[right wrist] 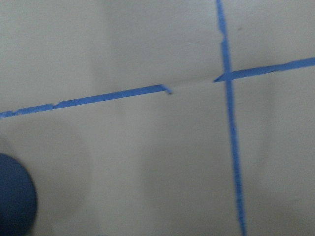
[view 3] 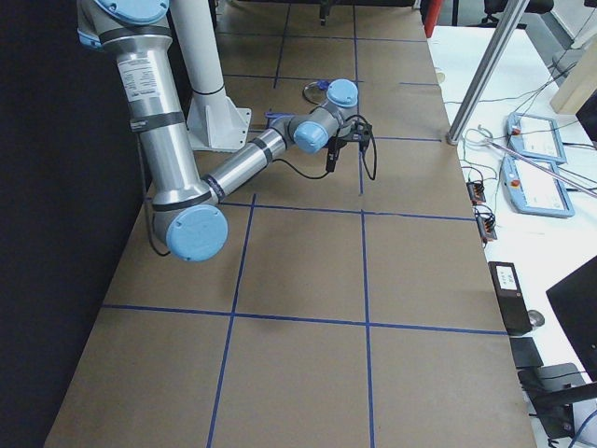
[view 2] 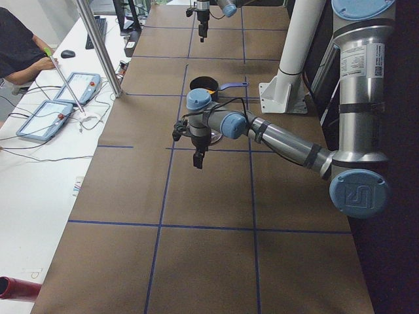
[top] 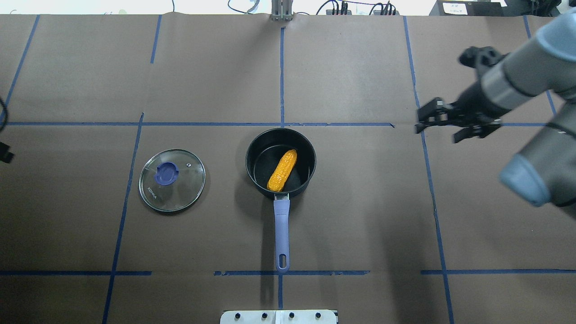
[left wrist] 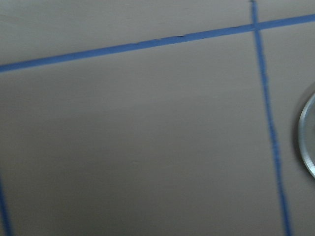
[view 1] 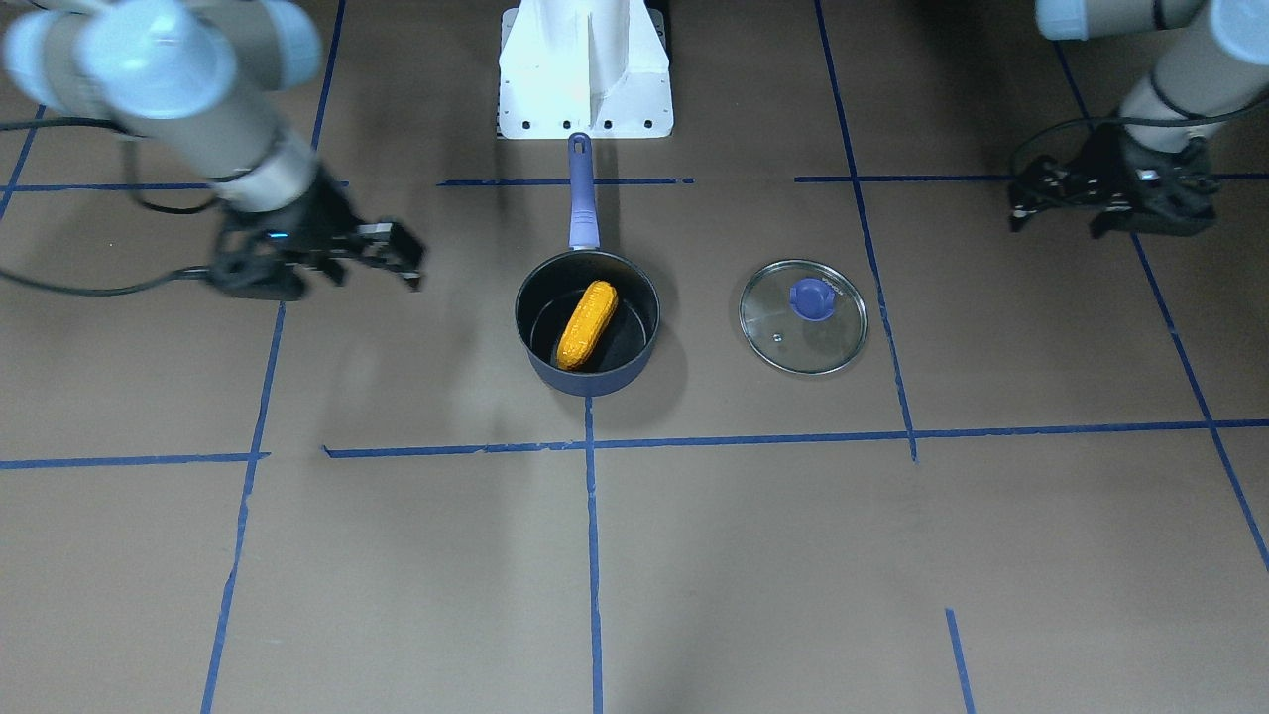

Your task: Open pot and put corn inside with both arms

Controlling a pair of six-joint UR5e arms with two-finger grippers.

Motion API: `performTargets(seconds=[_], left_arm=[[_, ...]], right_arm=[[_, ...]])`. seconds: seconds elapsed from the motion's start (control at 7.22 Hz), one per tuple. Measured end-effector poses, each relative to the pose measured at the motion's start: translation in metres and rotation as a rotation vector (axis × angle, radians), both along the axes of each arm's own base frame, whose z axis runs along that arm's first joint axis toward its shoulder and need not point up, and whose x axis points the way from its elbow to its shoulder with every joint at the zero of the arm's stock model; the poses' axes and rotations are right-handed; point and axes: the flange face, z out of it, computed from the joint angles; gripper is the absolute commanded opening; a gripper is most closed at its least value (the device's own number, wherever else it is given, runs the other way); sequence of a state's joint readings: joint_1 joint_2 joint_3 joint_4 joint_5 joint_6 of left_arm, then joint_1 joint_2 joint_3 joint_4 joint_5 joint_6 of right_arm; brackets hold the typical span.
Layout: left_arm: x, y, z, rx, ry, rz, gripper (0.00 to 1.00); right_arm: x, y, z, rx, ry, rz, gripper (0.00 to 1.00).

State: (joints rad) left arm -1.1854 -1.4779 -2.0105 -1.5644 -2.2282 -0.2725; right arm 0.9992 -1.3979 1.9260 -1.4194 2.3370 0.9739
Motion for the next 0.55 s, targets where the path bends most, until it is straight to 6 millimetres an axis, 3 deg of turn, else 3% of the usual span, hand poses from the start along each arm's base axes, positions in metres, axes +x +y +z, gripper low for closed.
performTargets(seconds=[0.28, 0.55], left_arm=[[-0.083, -0.017, 0.065, 0.039, 0.020, 0.042, 1.00], [-0.139, -0.017, 0.104, 0.013, 0.041, 0.015, 1.00]], right_arm=[[0.117, 0.010, 0.101, 0.120, 0.060, -0.077, 1.00], [0.221, 0.023, 0.193, 0.200, 0.136, -0.181, 1.00]])
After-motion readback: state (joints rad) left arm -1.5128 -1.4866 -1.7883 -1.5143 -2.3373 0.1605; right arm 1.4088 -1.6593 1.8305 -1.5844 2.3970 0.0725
